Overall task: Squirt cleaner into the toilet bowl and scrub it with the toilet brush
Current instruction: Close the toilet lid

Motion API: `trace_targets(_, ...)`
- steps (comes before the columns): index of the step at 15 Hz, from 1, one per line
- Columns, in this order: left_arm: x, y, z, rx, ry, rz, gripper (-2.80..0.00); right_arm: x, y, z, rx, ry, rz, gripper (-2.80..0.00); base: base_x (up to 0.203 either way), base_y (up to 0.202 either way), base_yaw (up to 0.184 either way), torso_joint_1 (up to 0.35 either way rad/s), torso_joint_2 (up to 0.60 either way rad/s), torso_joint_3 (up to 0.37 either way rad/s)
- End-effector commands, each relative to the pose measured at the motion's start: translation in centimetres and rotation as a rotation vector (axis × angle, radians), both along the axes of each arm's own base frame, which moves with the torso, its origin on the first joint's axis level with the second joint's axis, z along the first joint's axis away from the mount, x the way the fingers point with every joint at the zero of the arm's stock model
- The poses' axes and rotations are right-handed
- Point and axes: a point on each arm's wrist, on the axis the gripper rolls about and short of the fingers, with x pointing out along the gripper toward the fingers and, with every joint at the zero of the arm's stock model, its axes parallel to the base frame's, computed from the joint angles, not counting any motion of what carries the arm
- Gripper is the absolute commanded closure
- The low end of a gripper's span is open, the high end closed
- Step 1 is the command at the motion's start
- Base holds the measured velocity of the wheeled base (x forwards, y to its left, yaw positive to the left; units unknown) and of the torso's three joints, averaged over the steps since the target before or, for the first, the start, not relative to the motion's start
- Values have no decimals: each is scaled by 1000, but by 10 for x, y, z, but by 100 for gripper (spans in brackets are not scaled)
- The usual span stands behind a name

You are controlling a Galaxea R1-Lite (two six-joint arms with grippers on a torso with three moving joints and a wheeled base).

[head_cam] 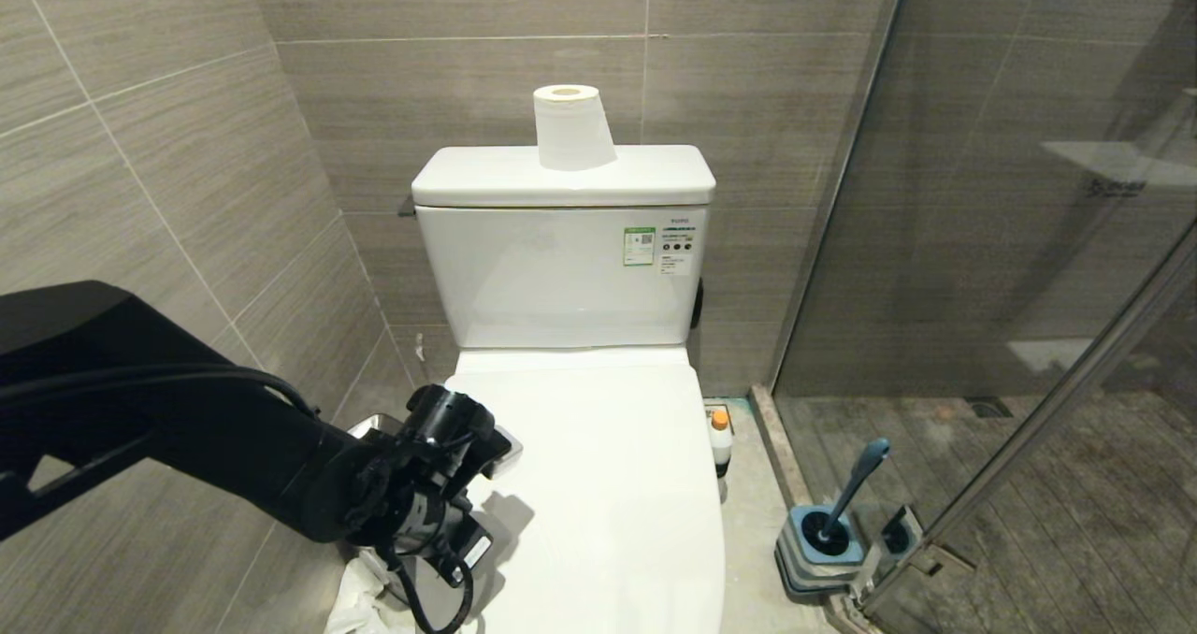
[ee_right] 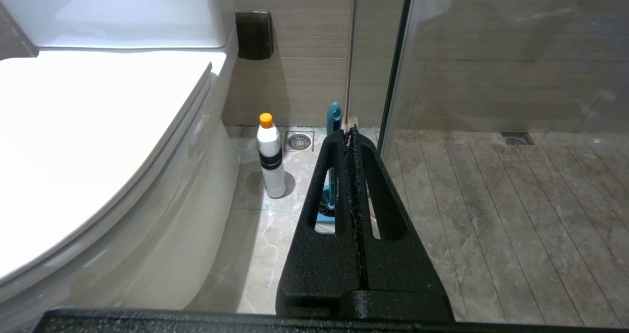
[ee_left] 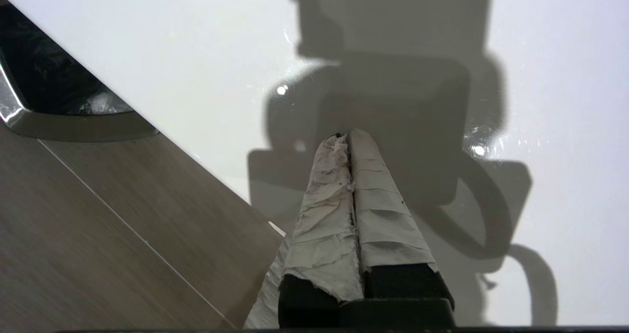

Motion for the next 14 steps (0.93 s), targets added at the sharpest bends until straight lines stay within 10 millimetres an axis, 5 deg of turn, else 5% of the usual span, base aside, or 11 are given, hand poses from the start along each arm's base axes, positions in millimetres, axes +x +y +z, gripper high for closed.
trace_targets(1, 3, -1, -2, -1, -7, 0, 0, 2, 0, -6, 0, 20, 0, 0, 0, 0, 0, 0, 0, 0)
trace_targets(7, 4, -2, 15, -38, -79, -2, 0, 2, 0, -6, 0, 20, 0, 0, 0, 0, 0, 0, 0, 0)
trace_targets(14, 11, 6, 99, -163, -263, 22, 0, 2, 0, -6, 0, 20, 0, 0, 0, 0, 0, 0, 0, 0)
